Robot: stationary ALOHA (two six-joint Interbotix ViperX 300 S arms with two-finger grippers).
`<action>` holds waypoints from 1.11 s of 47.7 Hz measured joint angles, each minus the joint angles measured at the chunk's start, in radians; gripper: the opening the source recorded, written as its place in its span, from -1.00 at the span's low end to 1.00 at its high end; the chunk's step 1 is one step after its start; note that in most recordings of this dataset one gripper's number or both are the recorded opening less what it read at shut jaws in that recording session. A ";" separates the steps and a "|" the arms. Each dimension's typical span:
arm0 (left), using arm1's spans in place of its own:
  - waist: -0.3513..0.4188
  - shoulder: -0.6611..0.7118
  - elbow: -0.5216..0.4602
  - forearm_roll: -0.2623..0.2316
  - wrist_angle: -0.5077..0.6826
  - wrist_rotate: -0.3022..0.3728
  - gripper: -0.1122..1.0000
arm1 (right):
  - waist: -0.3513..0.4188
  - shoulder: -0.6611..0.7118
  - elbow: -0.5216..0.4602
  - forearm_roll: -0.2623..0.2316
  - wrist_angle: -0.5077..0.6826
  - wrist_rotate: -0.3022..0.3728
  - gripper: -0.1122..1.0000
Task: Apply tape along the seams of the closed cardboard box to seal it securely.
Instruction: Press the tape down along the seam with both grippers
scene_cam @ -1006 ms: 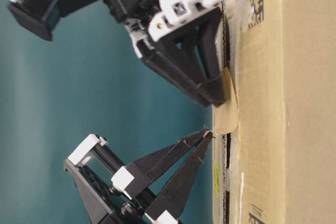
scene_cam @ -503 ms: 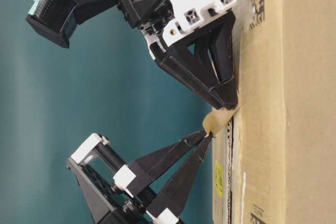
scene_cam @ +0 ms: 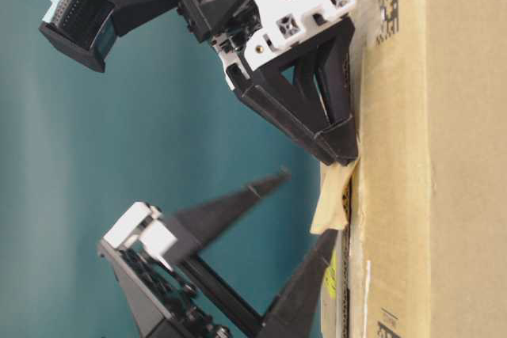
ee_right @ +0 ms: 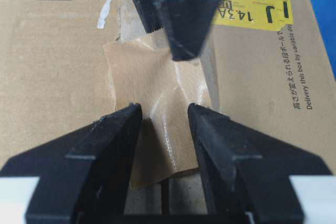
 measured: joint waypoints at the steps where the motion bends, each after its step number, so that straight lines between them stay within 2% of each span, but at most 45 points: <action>1: 0.000 0.000 -0.002 0.002 -0.002 0.002 0.51 | 0.002 0.000 0.000 0.000 0.000 0.000 0.12; 10: 0.003 -0.002 -0.011 0.000 0.002 0.012 0.31 | 0.000 0.000 0.000 0.000 -0.002 0.002 0.12; 16: 0.006 0.000 -0.021 0.003 0.021 0.014 0.32 | 0.002 0.000 0.000 0.003 -0.002 0.002 0.12; 35: 0.025 0.018 -0.084 0.002 0.210 0.009 0.32 | 0.002 0.002 0.000 0.008 -0.002 0.000 0.12; 53: 0.026 0.018 -0.095 0.006 0.264 0.009 0.31 | 0.000 0.000 0.000 0.014 0.008 0.003 0.12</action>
